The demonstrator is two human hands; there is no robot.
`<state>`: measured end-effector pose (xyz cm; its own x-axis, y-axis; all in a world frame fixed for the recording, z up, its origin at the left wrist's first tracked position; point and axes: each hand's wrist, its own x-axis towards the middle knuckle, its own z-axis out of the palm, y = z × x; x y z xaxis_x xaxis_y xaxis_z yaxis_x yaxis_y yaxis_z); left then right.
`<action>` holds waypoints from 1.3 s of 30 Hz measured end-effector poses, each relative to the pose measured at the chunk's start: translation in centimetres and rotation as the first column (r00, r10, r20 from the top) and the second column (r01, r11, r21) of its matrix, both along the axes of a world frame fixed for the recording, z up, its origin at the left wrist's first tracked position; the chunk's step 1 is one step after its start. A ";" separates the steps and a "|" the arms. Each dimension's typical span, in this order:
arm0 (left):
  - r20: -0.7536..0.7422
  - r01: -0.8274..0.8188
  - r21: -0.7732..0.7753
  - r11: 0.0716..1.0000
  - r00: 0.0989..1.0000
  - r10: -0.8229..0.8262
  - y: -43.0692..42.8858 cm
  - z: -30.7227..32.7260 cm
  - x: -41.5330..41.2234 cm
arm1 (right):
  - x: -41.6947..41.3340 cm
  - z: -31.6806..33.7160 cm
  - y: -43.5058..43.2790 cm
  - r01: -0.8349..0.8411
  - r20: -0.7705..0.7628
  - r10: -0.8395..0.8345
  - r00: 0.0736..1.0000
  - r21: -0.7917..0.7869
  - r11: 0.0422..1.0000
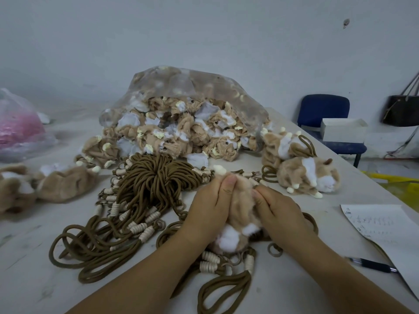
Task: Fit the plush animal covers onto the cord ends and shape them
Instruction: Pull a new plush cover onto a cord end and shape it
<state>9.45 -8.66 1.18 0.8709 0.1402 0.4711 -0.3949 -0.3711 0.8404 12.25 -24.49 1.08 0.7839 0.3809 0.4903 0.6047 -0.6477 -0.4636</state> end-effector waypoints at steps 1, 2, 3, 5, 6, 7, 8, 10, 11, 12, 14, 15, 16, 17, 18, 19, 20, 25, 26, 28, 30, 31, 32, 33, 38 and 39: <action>0.014 -0.012 0.004 1.000 1.000 0.012 0.0 -0.1 0.0 | 0.0 0.1 -0.1 0.005 -0.008 -0.005 1.000 -0.018 1.000; 0.026 -0.029 -0.002 1.000 0.999 0.029 0.1 -0.2 -0.1 | 0.0 0.1 -0.1 0.013 -0.011 -0.013 1.000 -0.032 0.999; 0.037 -0.052 -0.007 0.999 0.998 0.053 0.2 -0.2 -0.1 | 0.0 0.1 -0.1 0.018 -0.011 -0.019 1.000 -0.038 0.999; 0.064 -0.098 -0.016 0.995 0.993 0.099 0.3 -0.2 -0.2 | 0.0 0.0 -0.3 0.026 -0.007 -0.026 1.000 -0.042 0.999; 0.080 -0.110 -0.028 0.994 0.990 0.112 0.4 -0.2 -0.1 | 0.0 0.0 -0.5 0.032 -0.002 -0.032 0.999 -0.045 0.998; 0.095 -0.116 -0.042 0.992 0.988 0.120 0.5 -0.2 -0.1 | 0.1 -0.1 -0.6 0.038 0.006 -0.038 0.999 -0.050 0.998; 0.108 -0.121 -0.049 0.991 0.986 0.125 0.6 -0.2 0.0 | 0.1 -0.1 -0.7 0.044 0.011 -0.043 0.999 -0.054 0.998; 0.134 -0.126 -0.019 0.992 0.983 0.128 0.7 -0.1 0.0 | 0.1 -0.3 -0.3 0.055 0.002 -0.055 0.998 -0.049 0.997; 0.148 -0.130 0.026 0.991 0.981 0.125 0.6 -0.1 0.1 | 0.1 -0.4 -0.1 0.061 -0.008 -0.061 0.998 -0.032 0.998; 0.157 -0.133 0.088 0.987 0.981 0.118 0.5 -0.2 0.1 | 0.1 -0.5 0.1 0.066 -0.019 -0.066 0.998 -0.009 0.998; 0.159 -0.134 0.200 0.971 0.982 0.103 0.3 -0.2 0.2 | 0.1 -0.4 0.3 0.069 -0.028 -0.068 0.997 0.029 0.997; 0.158 -0.132 0.230 0.964 0.983 0.097 0.2 -0.2 0.2 | 0.0 -0.4 0.3 0.070 -0.032 -0.069 0.997 0.037 0.997; 0.162 -0.129 0.246 0.961 0.983 0.090 0.2 -0.3 0.3 | 0.0 -0.3 0.1 0.070 -0.029 -0.069 0.997 0.034 0.997; 0.168 -0.129 0.257 0.958 0.982 0.087 0.3 -0.3 0.3 | 0.0 -0.3 -0.1 0.067 -0.017 -0.067 0.998 0.020 0.998; 0.172 -0.130 0.263 0.956 0.981 0.086 0.3 -0.4 0.4 | 0.0 -0.2 -0.2 0.064 0.001 -0.064 0.998 0.001 0.998; 0.172 -0.129 0.259 0.957 0.981 0.086 0.4 -0.5 0.4 | 0.0 -0.1 -0.3 0.062 0.020 -0.061 0.998 -0.018 0.998; 0.163 -0.125 0.235 0.964 0.983 0.087 0.4 -0.6 0.4 | 0.0 0.0 -0.3 0.060 0.033 -0.059 0.998 -0.035 0.998; 0.111 -0.074 -0.044 0.996 0.991 0.079 0.9 -0.5 0.1 | 0.0 0.2 -1.0 0.084 0.082 -0.074 0.994 -0.116 0.990; 0.109 -0.065 -0.072 0.995 0.991 0.072 1.0 -0.5 0.1 | 0.0 0.3 -1.3 0.088 0.102 -0.075 0.992 -0.133 0.987; 0.092 -0.051 -0.081 0.995 0.994 0.058 1.0 -0.5 0.0 | 0.0 0.4 -1.5 0.086 0.137 -0.065 0.988 -0.148 0.985; 0.054 -0.044 -0.026 0.999 0.998 0.046 0.9 -0.5 -0.1 | 0.1 0.5 -1.5 0.081 0.164 -0.056 0.985 -0.147 0.986; 0.037 -0.041 0.020 0.999 0.999 0.040 0.8 -0.5 -0.1 | 0.1 0.5 -1.4 0.080 0.172 -0.054 0.984 -0.144 0.986; 0.026 -0.033 0.065 0.997 0.999 0.031 0.8 -0.5 -0.1 | 0.1 0.5 -1.3 0.078 0.172 -0.053 0.984 -0.138 0.987; 0.020 -0.022 0.097 0.995 1.000 0.020 0.8 -0.4 -0.1 | 0.2 0.4 -1.2 0.073 0.164 -0.051 0.985 -0.128 0.989; -0.013 0.023 0.105 0.994 1.000 -0.021 0.9 -0.3 0.2 | -0.1 -0.2 -0.6 0.095 0.108 -0.085 0.991 -0.092 0.991; -0.018 0.021 0.067 0.998 1.000 -0.020 0.9 -0.4 0.2 | -0.1 -0.1 -0.5 0.109 0.099 -0.099 0.990 -0.098 0.989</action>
